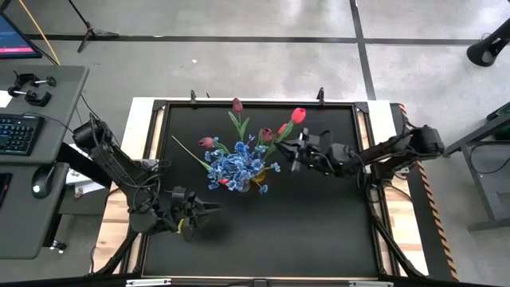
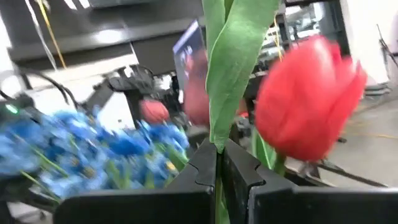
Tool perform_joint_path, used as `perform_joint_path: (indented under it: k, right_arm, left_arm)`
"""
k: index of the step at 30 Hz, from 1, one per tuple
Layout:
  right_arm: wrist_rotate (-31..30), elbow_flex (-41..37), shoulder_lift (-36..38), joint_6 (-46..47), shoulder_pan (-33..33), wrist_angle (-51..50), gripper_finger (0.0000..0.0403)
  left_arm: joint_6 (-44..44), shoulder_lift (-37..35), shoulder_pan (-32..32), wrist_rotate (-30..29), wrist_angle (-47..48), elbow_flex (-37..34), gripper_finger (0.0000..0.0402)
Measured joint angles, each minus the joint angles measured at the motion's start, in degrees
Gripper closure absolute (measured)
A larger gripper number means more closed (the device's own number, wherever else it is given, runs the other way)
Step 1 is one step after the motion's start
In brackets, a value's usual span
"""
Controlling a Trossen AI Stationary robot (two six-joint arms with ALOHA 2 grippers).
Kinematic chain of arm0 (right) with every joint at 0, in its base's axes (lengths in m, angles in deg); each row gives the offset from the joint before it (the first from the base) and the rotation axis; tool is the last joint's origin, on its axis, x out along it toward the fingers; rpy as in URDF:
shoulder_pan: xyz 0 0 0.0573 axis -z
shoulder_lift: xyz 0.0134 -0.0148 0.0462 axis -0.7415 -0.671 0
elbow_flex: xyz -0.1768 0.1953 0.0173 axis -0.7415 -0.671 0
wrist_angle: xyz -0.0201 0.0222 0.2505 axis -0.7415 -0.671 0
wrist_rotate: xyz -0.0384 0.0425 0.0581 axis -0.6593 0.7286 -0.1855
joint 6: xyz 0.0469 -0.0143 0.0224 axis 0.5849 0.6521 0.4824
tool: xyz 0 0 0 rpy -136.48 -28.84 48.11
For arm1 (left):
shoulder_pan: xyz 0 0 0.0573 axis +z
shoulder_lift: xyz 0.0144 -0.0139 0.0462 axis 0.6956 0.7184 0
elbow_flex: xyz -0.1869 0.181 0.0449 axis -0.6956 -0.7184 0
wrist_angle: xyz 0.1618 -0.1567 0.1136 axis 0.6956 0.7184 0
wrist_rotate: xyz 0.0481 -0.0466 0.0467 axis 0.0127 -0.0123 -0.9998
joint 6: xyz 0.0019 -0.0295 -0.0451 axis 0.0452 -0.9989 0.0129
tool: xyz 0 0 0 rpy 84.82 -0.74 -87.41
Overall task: Sort flowers into vase by color
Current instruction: Put the bottom red flower into the yellow vase, then put the red flower into the yellow vase
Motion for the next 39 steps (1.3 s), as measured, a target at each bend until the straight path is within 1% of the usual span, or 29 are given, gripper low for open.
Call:
perform_joint_path:
  k: [4,9,13,16,18,20,26,29,31,34,36,37,39]
  right_arm:
    - [0.0,1.2,-2.1,-0.3,0.8,-2.9,0.0403]
    - [0.0,2.3,-2.6,-1.5,0.8,-6.2,0.0403]
    - [-0.1,2.4,-2.5,-1.6,-0.6,-6.4,0.0402]
    - [-0.7,2.4,-1.7,-1.6,-1.9,-8.5,0.0389]
    - [-2.3,2.4,-0.6,-0.9,-2.7,-11.8,0.0367]
    - [-3.7,2.4,0.7,0.2,-3.5,-15.4,0.0336]
    - [-4.8,2.5,5.5,2.6,-5.2,-21.8,0.022]
    - [-4.7,2.5,8.9,2.6,-6.4,-25.0,0.0175]
    - [-4.8,2.5,11.8,2.6,-7.3,-28.8,0.0156]
    - [-6.8,2.5,17.0,2.7,-8.9,-39.2,0.0147]
    - [-8.8,2.5,20.9,5.0,-10.1,-47.5,0.0148]
    - [-9.3,2.5,22.9,7.0,-10.7,-51.3,0.0148]
    - [-9.4,2.5,26.7,11.6,-11.9,-57.4,0.0148]
  left_arm:
    - [1.1,0.0,0.0,0.0,0.0,0.0,0.0271]
    - [2.5,0.0,0.0,0.0,0.0,0.0,0.0271]
    - [3.7,-0.1,0.0,0.0,0.1,0.0,0.0271]
    - [5.0,-1.2,0.0,0.3,0.3,0.0,0.0271]
    - [5.7,-3.0,-0.1,1.9,1.1,0.0,0.0271]
    - [8.3,-5.0,-0.3,3.1,1.7,0.0,0.0271]
    - [18.3,-13.3,-0.9,1.9,6.0,0.0,0.0271]
    - [20.5,-18.1,-0.9,1.5,10.4,0.0,0.0271]
    - [20.4,-21.0,-0.7,1.3,14.8,0.0,0.0271]
    - [17.8,-24.2,0.1,1.1,23.5,0.0,0.0271]
    - [14.3,-25.4,0.7,1.4,30.6,0.0,0.0271]
    - [12.1,-25.6,1.1,2.4,34.2,0.1,0.0271]
    - [6.0,-25.4,2.5,6.6,42.9,0.1,0.0271]
